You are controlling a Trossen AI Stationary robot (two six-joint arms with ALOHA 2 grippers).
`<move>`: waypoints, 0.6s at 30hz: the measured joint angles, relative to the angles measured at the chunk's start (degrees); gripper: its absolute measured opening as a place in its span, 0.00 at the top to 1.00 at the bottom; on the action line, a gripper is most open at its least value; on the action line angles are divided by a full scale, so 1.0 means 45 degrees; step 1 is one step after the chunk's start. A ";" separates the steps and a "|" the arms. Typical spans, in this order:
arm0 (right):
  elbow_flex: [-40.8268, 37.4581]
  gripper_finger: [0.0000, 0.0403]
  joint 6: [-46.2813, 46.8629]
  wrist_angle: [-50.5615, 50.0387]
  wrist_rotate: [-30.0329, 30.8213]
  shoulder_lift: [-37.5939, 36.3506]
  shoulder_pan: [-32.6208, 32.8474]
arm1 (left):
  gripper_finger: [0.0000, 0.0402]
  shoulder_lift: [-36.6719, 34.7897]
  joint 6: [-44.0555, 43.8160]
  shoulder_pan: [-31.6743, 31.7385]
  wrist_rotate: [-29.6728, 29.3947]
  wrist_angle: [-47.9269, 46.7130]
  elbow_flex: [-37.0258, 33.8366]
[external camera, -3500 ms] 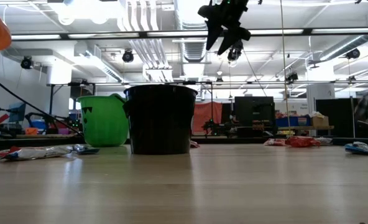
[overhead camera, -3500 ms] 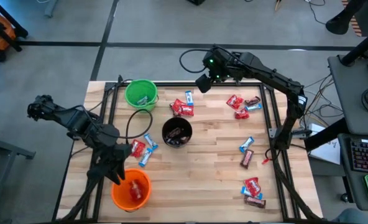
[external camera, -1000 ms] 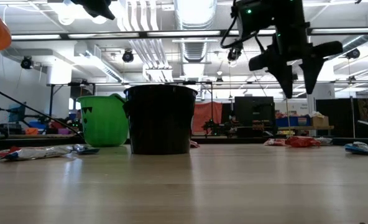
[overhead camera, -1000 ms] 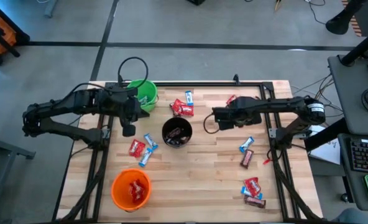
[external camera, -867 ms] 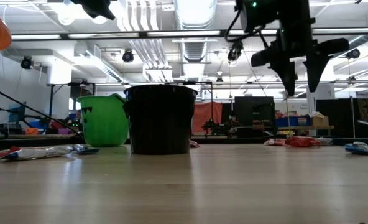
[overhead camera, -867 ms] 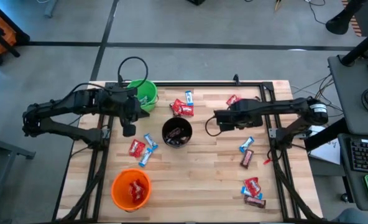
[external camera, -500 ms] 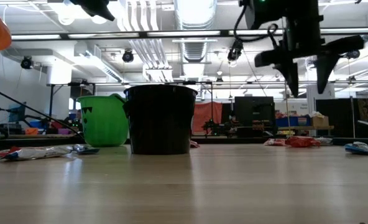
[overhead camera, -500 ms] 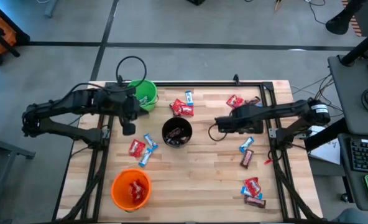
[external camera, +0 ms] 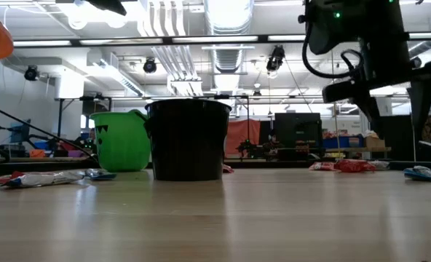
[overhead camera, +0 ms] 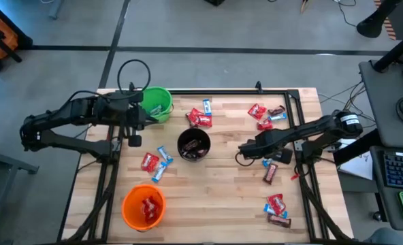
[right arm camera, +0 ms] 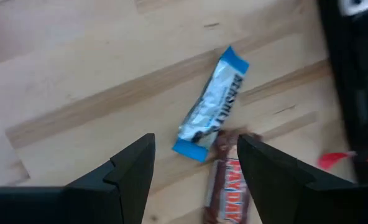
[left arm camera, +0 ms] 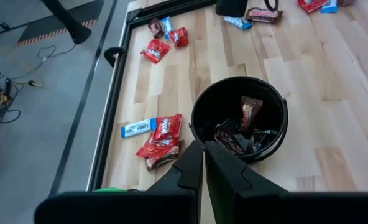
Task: Sort candy
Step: Put the white chocolate into the green bucket
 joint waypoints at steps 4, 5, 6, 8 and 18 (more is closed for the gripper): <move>-0.0452 0.45 0.0979 0.0435 0.0002 0.0000 0.0091 | 1.00 0.0000 0.0263 0.0000 0.0000 -0.0005 0.0000; -0.0561 0.45 0.1219 0.0432 -0.0004 0.0000 0.0092 | 1.00 0.0000 0.0368 0.0000 0.0005 -0.0005 0.0000; -0.0661 0.45 0.1393 0.0459 0.0001 0.0000 0.0087 | 1.00 0.0000 0.0435 0.0000 0.0005 -0.0005 0.0000; -0.0843 0.45 0.1672 0.0465 -0.0002 0.0000 0.0083 | 1.00 0.0000 0.0462 0.0000 0.0005 -0.0015 0.0000; -0.1943 0.45 0.2488 0.1070 -0.0618 0.0000 0.0083 | 1.00 -0.0049 0.0798 0.0000 0.0010 -0.0413 0.0000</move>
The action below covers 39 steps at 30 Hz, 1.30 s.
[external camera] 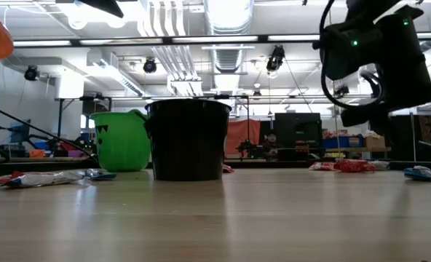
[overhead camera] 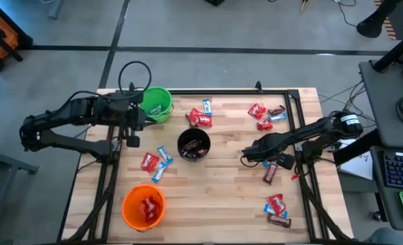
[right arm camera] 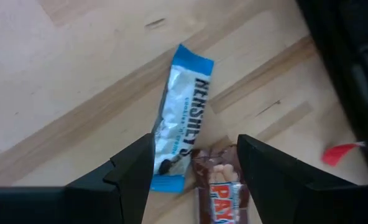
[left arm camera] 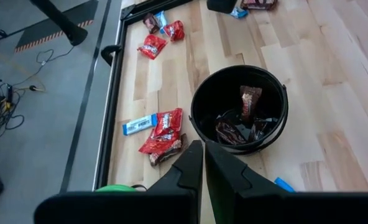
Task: Sort candy
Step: Put the white chocolate into the green bucket
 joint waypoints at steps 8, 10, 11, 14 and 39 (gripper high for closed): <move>-0.0979 0.45 0.0487 0.1551 0.0077 0.0015 -0.0068 | 1.00 0.0000 0.0005 0.0000 0.0000 0.0005 0.0000; -0.1117 0.45 0.0618 0.1600 0.0080 0.0019 -0.0063 | 1.00 0.0000 0.0005 0.0000 0.0004 0.0005 0.0000; -0.1173 0.45 0.0617 0.1628 0.0125 0.0019 -0.0064 | 1.00 0.0000 0.0005 0.0000 0.0005 0.0005 0.0000; -0.1326 0.45 0.0565 0.2124 0.0493 0.0019 -0.0115 | 1.00 0.0000 0.0005 0.0000 0.0005 0.0010 0.0000; -0.2286 0.88 0.0608 0.3717 0.0884 -0.0010 -0.0209 | 1.00 0.0005 -0.0039 0.0000 0.0015 0.0020 0.0000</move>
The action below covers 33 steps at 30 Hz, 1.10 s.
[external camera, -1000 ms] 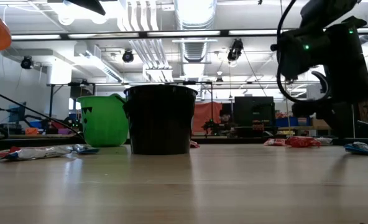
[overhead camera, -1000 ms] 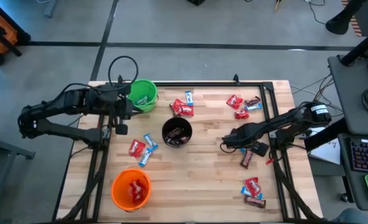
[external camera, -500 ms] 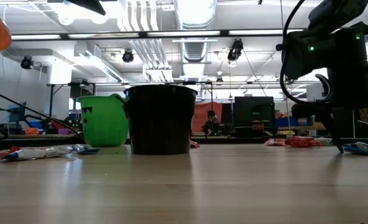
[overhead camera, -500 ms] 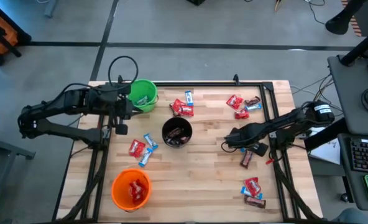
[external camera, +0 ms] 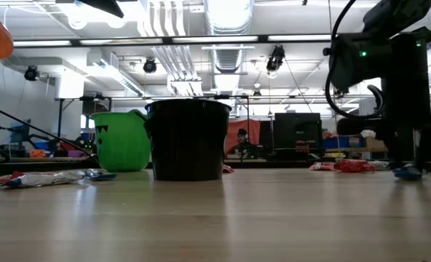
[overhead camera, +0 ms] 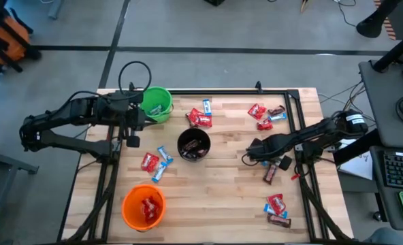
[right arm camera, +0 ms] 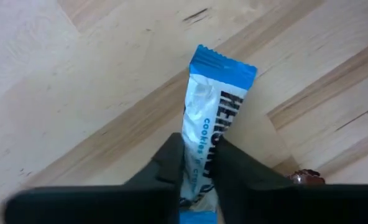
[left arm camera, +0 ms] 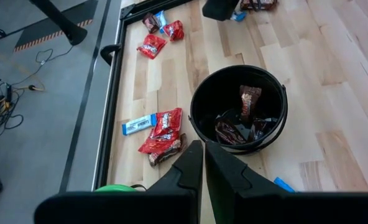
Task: Sort candy
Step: Put the white chocolate into the green bucket
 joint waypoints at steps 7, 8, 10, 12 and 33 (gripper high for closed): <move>-0.0009 0.96 -0.0005 0.0117 -0.0037 -0.0043 0.0000 | 1.00 0.0000 0.0012 -0.0001 0.0000 0.0000 0.0000; -0.0011 0.96 -0.0005 0.0136 -0.0039 -0.0077 0.0000 | 1.00 0.0000 0.0019 0.0000 -0.0002 -0.0002 0.0000; 0.0043 0.97 -0.0065 0.0145 -0.0056 -0.0196 0.0000 | 1.00 0.0000 0.0024 -0.0003 -0.0005 -0.0003 0.0000; 0.0188 0.97 -0.0190 0.0050 0.0010 -0.0316 0.0000 | 1.00 0.0000 0.0029 0.0000 -0.0005 -0.0003 0.0000; 0.4582 0.97 -0.6669 -0.0334 0.1684 -0.0280 0.0087 | 0.99 0.0024 -0.0845 0.0010 -0.0015 0.0467 -0.0005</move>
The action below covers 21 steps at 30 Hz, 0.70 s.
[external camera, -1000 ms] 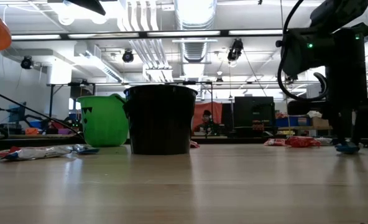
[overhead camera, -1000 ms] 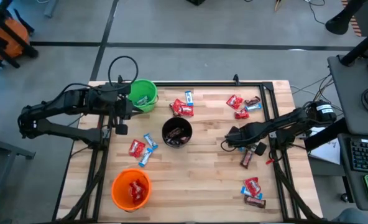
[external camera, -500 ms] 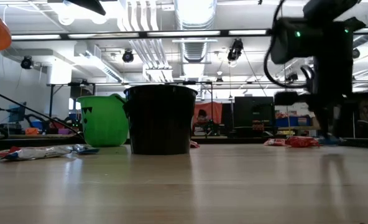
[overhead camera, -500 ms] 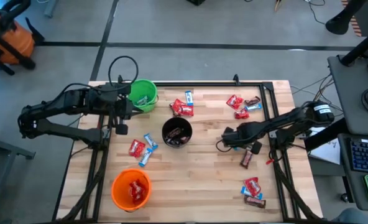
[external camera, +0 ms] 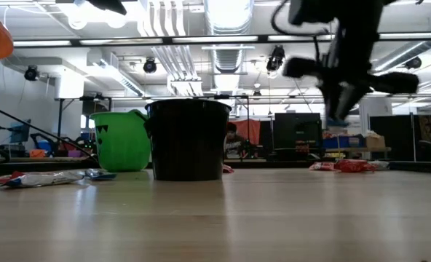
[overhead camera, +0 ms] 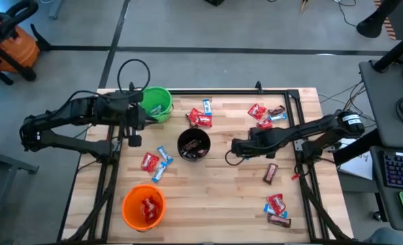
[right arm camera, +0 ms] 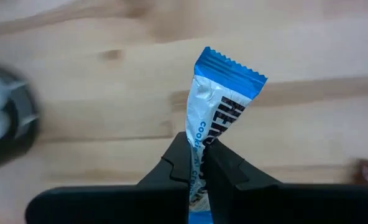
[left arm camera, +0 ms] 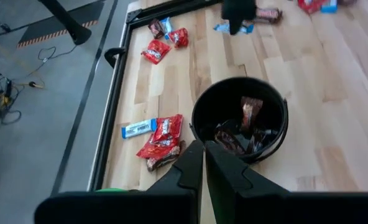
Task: Sort candy
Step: Put the white chocolate into the green bucket
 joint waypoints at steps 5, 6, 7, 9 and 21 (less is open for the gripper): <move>0.1551 0.97 -0.2509 -0.0012 0.0517 0.0003 0.0000 | 0.95 0.0010 -0.1103 0.0000 0.0000 0.0471 0.0000; 0.1909 0.97 -0.3022 -0.0017 0.0609 0.0003 0.0000 | 0.94 0.0010 -0.1280 0.0000 0.0000 0.0539 0.0000; 0.2292 0.97 -0.3552 -0.0008 0.0732 0.0003 -0.0002 | 0.93 0.0010 -0.1458 0.0000 0.0001 0.0589 0.0000; 0.3048 0.97 -0.4580 0.0017 0.0851 0.0003 -0.0033 | 0.91 0.0010 -0.1775 -0.0005 0.0005 0.0741 0.0000; 0.6611 0.97 -0.9741 0.0178 0.1168 -0.0006 -0.0141 | 0.83 0.0049 -0.4039 -0.0005 0.0385 0.2258 0.0000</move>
